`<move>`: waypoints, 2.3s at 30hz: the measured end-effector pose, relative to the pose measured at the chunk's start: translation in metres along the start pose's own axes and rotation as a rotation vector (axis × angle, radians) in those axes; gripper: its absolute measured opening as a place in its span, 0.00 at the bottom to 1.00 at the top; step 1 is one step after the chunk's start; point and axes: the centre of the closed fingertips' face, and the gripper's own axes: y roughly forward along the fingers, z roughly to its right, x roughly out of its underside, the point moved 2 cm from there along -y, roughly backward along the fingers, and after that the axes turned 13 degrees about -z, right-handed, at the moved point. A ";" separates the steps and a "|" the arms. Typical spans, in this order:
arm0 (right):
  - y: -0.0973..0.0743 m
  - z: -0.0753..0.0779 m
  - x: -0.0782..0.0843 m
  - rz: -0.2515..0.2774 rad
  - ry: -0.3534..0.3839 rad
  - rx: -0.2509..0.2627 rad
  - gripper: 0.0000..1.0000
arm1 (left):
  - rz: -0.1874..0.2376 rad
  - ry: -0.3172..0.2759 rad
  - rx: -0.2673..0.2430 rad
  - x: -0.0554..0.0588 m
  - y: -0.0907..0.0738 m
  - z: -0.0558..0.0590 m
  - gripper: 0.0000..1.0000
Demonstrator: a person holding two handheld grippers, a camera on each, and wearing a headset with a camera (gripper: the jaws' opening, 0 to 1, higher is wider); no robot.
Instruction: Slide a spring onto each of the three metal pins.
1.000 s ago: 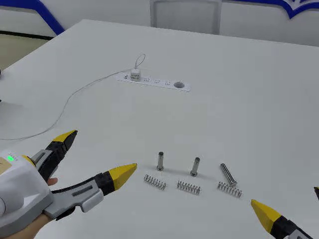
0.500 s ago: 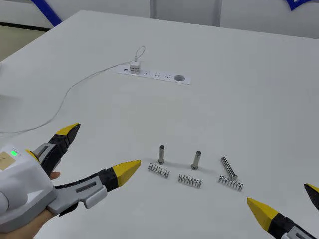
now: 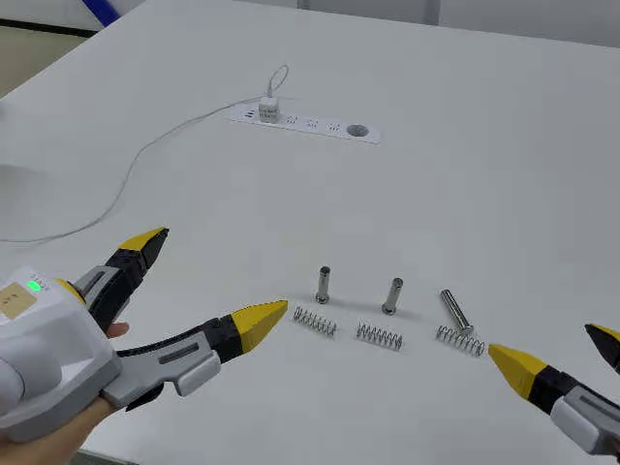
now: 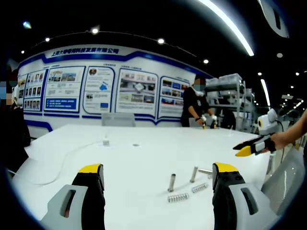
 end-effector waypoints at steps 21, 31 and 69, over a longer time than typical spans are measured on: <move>0.068 -0.002 0.002 -0.177 -0.086 -0.051 0.40 | -0.006 -0.027 -0.033 0.002 -0.001 -0.009 0.95; 0.106 -0.001 0.000 -0.241 -0.123 -0.043 0.33 | -0.027 -0.020 -0.025 0.005 0.000 -0.006 0.95; 0.135 0.002 0.015 -0.399 -0.131 -0.025 0.09 | -0.072 -0.013 0.032 0.013 0.004 0.005 0.95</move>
